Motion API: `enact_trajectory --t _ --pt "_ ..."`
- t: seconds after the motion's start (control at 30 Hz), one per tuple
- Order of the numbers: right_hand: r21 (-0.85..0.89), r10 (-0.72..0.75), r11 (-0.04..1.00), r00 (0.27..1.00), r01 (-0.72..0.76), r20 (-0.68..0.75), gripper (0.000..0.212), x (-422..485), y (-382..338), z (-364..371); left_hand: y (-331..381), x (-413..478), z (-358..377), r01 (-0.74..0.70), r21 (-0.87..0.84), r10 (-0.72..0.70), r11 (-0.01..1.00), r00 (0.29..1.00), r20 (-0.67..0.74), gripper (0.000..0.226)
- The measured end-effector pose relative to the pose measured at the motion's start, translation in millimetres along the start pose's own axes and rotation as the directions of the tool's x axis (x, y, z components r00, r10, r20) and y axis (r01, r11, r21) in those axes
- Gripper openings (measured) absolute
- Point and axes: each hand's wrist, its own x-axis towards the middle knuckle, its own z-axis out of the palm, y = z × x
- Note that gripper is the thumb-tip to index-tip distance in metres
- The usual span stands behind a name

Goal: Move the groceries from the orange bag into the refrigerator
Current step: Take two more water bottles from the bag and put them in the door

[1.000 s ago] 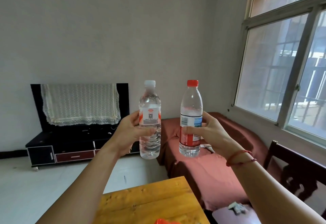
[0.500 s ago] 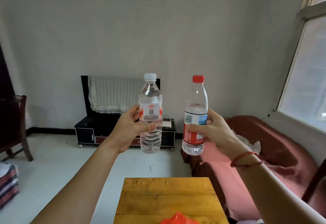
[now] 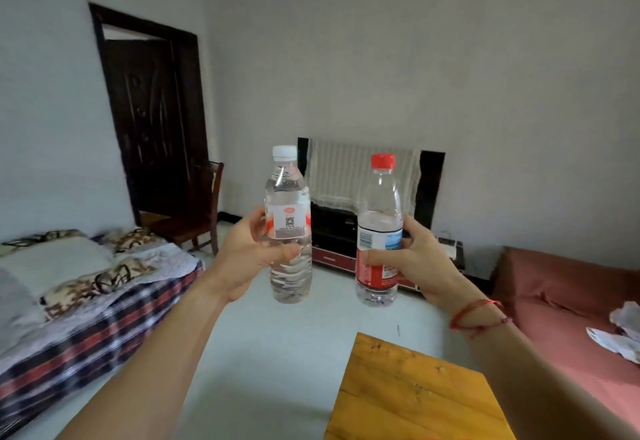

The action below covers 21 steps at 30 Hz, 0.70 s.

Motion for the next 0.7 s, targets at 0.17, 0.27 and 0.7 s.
enact_trajectory --t 0.17,0.27,0.7 --pt "0.061 -0.045 0.997 0.990 0.037 0.131 0.054 18 -16 81 9 -35 -80 -0.008 0.099 0.022 0.995 0.991 -0.135 0.065" --pt "0.087 -0.059 0.995 0.972 0.040 0.226 0.057 28 -24 127 19 -61 -117 0.006 0.154 0.030 0.988 0.973 -0.228 0.066" --pt "0.277 -0.259 0.957 0.686 0.087 0.680 0.059 41 -61 322 65 -197 -202 0.167 0.303 0.095 0.938 0.717 -0.690 0.072"
